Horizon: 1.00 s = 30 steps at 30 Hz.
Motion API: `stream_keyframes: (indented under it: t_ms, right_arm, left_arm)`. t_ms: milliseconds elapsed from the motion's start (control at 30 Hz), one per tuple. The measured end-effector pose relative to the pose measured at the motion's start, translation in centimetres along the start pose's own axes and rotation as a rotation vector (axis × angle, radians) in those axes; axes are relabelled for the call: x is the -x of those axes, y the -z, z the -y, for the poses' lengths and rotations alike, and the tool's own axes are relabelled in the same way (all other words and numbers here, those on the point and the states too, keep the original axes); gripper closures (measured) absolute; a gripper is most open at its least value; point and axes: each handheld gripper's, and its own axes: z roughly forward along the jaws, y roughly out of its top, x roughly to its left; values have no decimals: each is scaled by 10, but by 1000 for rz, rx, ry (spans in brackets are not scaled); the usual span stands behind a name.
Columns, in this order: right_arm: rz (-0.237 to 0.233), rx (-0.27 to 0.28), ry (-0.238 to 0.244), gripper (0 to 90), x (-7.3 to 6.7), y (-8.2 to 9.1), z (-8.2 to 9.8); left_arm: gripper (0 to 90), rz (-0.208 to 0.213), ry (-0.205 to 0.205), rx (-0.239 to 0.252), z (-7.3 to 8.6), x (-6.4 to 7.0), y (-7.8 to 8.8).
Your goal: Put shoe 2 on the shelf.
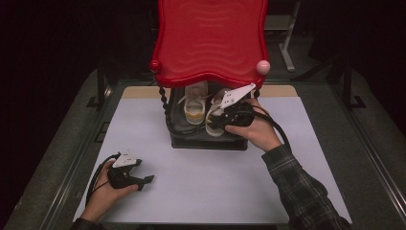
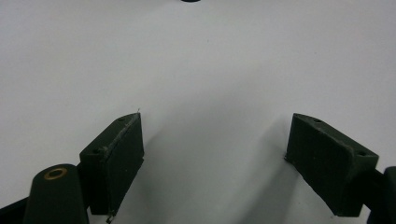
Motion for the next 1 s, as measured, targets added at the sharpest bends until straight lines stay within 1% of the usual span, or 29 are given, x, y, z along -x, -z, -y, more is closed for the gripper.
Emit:
stream_keyframes:
  t_ms: [100,133,200,233,267,300,333,367,433,467,533,567,600,633,700,733,767,800,833,867,900,933,967,1000]
  right_arm:
    - [0,-4,6,789,-1,-4,3]
    - [-2,-2,1,786,-1,-5,4]
    - [5,7,2,771,-2,-5,5]
    - [7,9,5,742,-3,-5,5]
    - [17,10,5,710,-3,-5,5]
    - [30,7,5,689,-4,-4,6]
    - [37,6,0,659,-5,-2,6]
    - [40,14,4,629,-6,-1,6]
    - [50,21,-4,606,-10,5,6]
    - [52,28,-6,591,-12,8,5]
    - [59,52,-2,583,-16,15,6]
    - [62,57,-9,581,-18,18,8]
    - [69,65,-11,588,-21,23,10]
    - [70,71,-16,596,-22,25,13]
    - [81,81,-34,620,-23,31,20]
    - [85,89,-50,628,-24,34,25]
    - [90,95,-69,649,-24,37,30]
    - [92,101,-75,690,-24,39,34]
    - [96,109,-91,722,-24,41,38]
    - [105,111,-104,774,-23,42,43]
    - [115,108,-110,831,-22,42,48]
    - [126,114,-128,875,-20,41,54]
    - [137,112,-153,896,-19,40,59]
    - [145,103,-161,897,-18,38,62]
  left_arm:
    - [175,-1,0,1,0,0,0]
    - [175,-2,1,1,0,0,0]
    - [176,-10,19,-7,-2,1,0]
    - [202,-16,22,-11,-4,1,1]
    - [237,-9,33,-8,-6,1,1]
    - [262,3,39,2,-10,2,2]
    - [264,12,41,21,-14,5,3]
    - [286,24,29,42,-22,8,4]
    - [328,46,12,68,-34,14,5]
    - [342,66,-6,89,-44,19,5]
    - [385,94,-33,110,-58,28,5]
    - [421,111,-53,129,-68,34,4]
    - [459,121,-59,140,-74,37,4]
    - [494,137,-77,160,-85,42,2]
    - [598,143,-100,185,-99,47,0]
    - [652,146,-110,193,-109,50,-3]
    - [712,150,-115,198,-114,51,-5]
    - [767,151,-119,203,-122,52,-8]
    - [804,144,-128,209,-128,53,-11]
    - [849,133,-138,218,-135,53,-13]
    - [898,133,-135,226,-142,53,-17]
    - [898,138,-132,231,-150,52,-21]
    - [899,139,-129,233,-153,52,-23]
    - [899,139,-125,239,-157,52,-25]
